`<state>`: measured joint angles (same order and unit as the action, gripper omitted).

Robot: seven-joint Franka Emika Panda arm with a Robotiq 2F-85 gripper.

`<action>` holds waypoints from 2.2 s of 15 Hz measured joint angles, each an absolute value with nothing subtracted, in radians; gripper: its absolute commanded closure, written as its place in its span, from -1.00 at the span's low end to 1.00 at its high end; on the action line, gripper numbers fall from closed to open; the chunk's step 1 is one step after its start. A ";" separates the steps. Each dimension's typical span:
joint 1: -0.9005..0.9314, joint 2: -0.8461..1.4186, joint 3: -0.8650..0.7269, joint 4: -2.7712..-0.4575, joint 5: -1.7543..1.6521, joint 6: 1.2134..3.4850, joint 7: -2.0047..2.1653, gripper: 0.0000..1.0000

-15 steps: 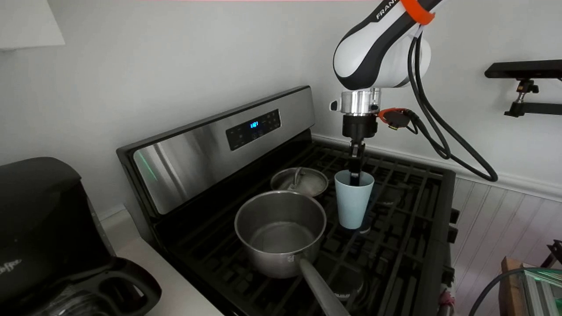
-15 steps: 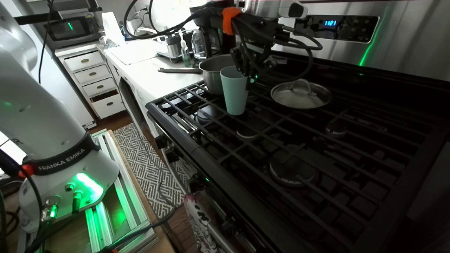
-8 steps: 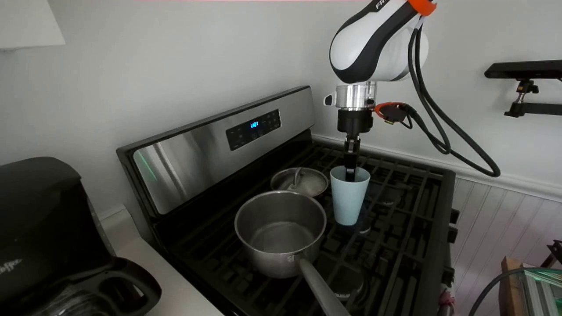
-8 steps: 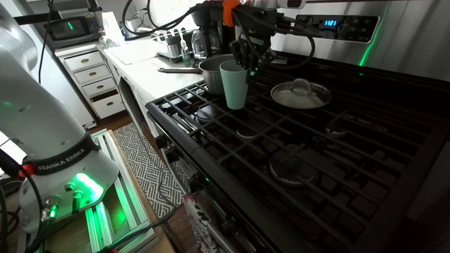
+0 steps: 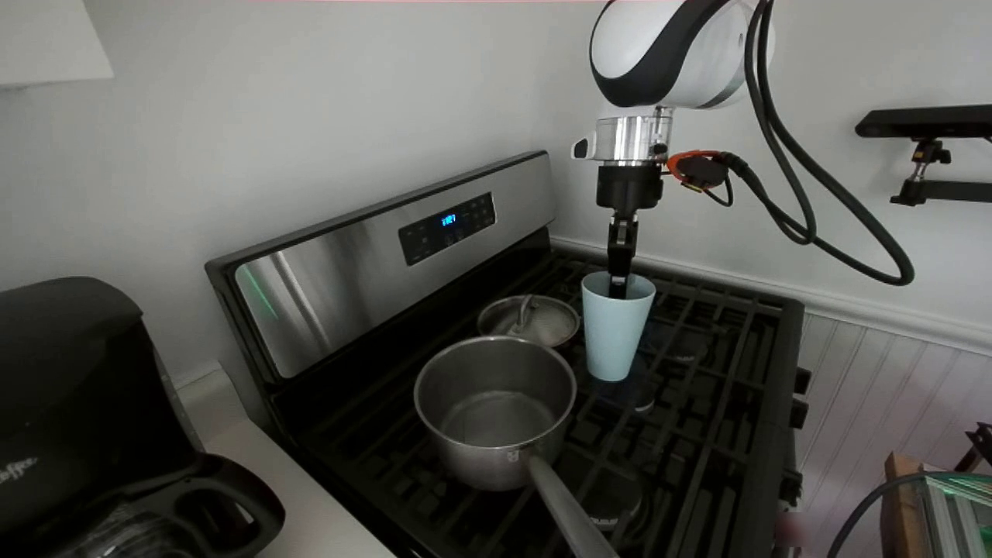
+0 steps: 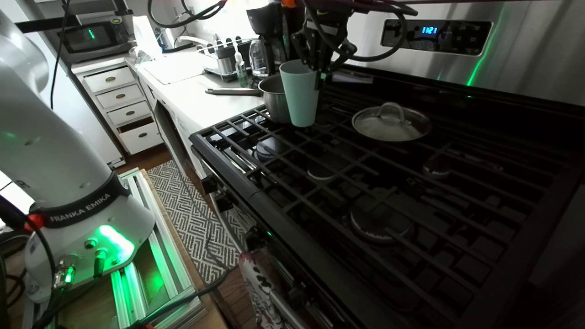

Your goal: Pour the water in the cup in the pot, lift the lid and cover the pot

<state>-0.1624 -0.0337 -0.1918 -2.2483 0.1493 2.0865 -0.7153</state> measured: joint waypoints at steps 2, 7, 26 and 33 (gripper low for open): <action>-0.162 -0.033 -0.192 -2.248 0.149 2.087 -0.715 0.98; -0.144 -0.035 -0.164 -2.231 0.096 2.130 -0.668 0.98; -0.069 -0.030 -0.056 -2.192 -0.323 2.190 -0.293 0.98; -0.022 -0.030 0.000 -2.169 -0.524 2.183 -0.129 0.98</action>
